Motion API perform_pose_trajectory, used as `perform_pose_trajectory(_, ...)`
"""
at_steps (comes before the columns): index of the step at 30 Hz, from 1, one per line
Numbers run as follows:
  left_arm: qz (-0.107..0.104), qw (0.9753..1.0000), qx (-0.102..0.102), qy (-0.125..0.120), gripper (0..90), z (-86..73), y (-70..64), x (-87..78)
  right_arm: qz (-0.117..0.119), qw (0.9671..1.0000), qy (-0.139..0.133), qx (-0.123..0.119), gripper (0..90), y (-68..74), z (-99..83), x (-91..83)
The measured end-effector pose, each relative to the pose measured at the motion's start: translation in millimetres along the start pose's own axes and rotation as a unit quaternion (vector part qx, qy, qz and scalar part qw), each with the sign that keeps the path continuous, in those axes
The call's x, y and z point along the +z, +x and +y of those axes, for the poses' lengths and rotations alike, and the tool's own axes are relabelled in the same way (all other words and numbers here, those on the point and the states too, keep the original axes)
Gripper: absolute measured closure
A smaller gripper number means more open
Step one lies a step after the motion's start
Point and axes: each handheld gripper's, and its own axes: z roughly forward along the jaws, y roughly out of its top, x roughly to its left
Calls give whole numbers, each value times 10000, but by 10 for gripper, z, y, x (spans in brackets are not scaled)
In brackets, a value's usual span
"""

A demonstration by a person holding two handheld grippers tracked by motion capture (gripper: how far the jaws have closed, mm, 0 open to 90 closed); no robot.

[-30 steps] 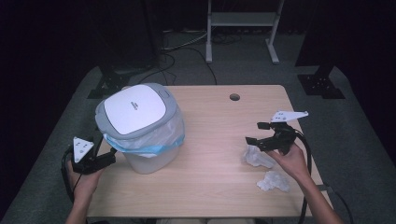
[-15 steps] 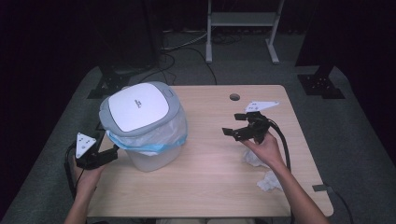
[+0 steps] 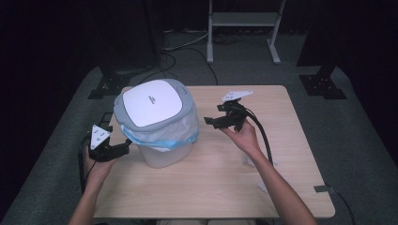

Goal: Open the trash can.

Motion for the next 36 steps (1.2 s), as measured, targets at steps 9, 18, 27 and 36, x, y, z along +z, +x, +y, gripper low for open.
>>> perform_pose_trajectory(9, -148, 9999, -26, -48, 132, 30, -72, 83, -114, 9999, -3, 21, 206, -97, 181, 438)
perform_pose_trajectory(18, -222, 9997, -40, -51, 134, 37, -93, 112, 138, 9997, -167, 78, 269, -116, 183, 589)
perform_pose_trajectory(27, -320, 9994, 136, 29, 139, 113, -194, 206, 133, 9996, -73, -233, 455, -85, 167, 361)
perform_pose_trajectory(36, -495, 9985, 206, 104, 214, 216, -283, 375, 152, 9992, -137, -331, 492, -105, -12, 55)
